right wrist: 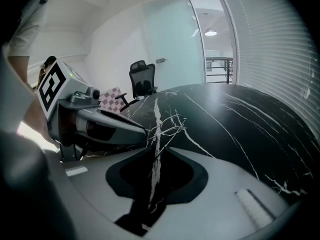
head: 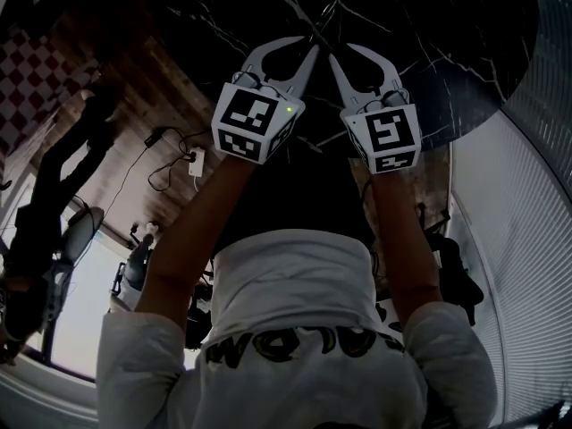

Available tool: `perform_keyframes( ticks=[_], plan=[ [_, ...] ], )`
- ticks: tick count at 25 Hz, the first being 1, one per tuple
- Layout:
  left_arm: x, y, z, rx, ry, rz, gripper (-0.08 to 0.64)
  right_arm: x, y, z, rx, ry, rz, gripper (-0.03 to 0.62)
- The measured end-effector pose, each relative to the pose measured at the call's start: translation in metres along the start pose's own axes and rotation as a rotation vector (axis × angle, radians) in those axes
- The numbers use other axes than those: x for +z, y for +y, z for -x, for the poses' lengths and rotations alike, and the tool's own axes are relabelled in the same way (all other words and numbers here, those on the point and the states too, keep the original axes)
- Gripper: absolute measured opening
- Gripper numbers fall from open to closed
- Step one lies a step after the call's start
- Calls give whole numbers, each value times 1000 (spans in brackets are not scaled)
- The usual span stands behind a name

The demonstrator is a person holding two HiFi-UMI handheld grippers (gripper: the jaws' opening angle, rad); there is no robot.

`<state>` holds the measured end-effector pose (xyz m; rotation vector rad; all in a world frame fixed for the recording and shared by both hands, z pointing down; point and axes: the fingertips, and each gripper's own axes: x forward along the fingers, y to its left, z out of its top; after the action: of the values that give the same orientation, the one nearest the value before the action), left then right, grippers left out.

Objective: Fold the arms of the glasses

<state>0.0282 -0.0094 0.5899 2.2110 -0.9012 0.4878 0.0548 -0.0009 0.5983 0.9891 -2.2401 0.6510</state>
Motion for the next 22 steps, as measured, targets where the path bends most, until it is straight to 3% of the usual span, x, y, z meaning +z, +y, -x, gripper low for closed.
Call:
perform_keyframes(
  ticks=[12, 17, 22],
  plan=[
    [-2, -2, 2, -16, 3, 3, 28, 3, 15, -6, 48, -14, -1, 86],
    [-2, -1, 2, -37, -2, 34, 23, -1, 26, -10, 207, -40, -127, 105],
    [-2, -4, 2, -54, -1, 36, 20, 0, 34, -12, 235, -25, -35, 107]
  ],
)
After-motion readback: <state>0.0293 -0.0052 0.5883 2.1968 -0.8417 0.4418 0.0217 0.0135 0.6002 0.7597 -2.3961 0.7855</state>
